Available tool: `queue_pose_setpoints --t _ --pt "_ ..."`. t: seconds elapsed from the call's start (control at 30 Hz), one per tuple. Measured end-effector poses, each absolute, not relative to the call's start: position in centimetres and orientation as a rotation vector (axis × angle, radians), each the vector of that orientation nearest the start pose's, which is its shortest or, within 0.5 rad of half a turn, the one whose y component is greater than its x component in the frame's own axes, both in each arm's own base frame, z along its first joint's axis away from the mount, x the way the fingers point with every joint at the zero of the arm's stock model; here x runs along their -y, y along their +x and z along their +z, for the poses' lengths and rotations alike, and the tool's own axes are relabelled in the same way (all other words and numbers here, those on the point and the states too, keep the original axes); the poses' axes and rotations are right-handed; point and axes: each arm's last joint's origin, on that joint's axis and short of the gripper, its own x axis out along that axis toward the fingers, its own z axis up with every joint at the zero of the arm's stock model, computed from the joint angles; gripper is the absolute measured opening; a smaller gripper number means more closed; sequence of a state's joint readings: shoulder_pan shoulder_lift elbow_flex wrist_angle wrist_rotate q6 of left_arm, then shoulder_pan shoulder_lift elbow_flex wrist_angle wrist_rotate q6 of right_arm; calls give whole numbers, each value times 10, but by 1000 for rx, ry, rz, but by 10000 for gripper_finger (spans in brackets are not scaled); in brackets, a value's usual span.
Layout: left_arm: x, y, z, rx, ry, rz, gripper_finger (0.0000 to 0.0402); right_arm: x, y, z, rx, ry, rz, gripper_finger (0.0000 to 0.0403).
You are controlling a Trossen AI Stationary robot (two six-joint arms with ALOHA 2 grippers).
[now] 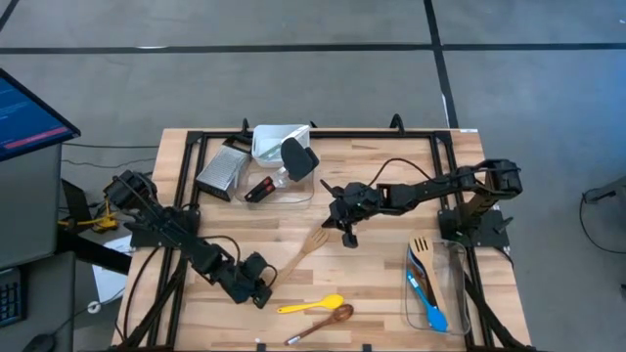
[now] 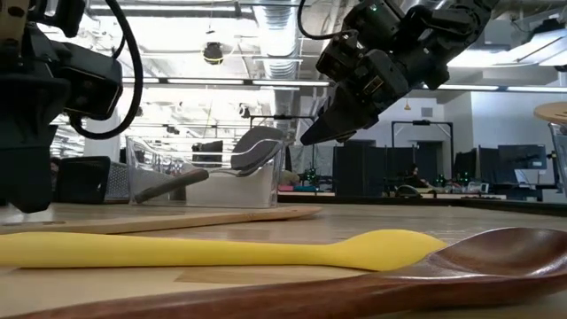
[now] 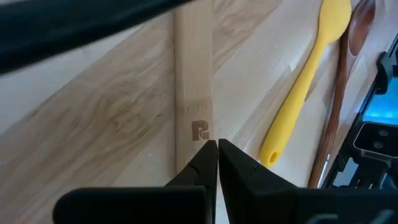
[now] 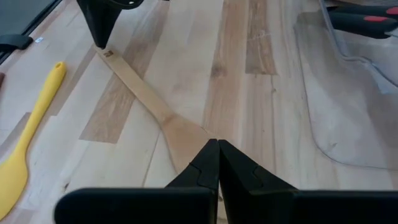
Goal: Pick & Place Kitchen Items
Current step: Put the wooden slotted spatula into the bottom transparent bin
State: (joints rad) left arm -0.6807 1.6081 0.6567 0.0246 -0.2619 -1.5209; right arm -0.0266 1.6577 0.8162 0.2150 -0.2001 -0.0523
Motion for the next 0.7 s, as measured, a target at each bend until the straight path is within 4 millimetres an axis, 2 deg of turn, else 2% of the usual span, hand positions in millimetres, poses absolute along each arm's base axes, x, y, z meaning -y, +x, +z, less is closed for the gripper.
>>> queue_pose_setpoints --t 0.37,0.7 --pt "171 225 107 -914 -1024 388 2 9 329 167 -618 17 170 0" --pt "160 227 106 -913 -925 426 2 14 328 167 -629 23 154 0"
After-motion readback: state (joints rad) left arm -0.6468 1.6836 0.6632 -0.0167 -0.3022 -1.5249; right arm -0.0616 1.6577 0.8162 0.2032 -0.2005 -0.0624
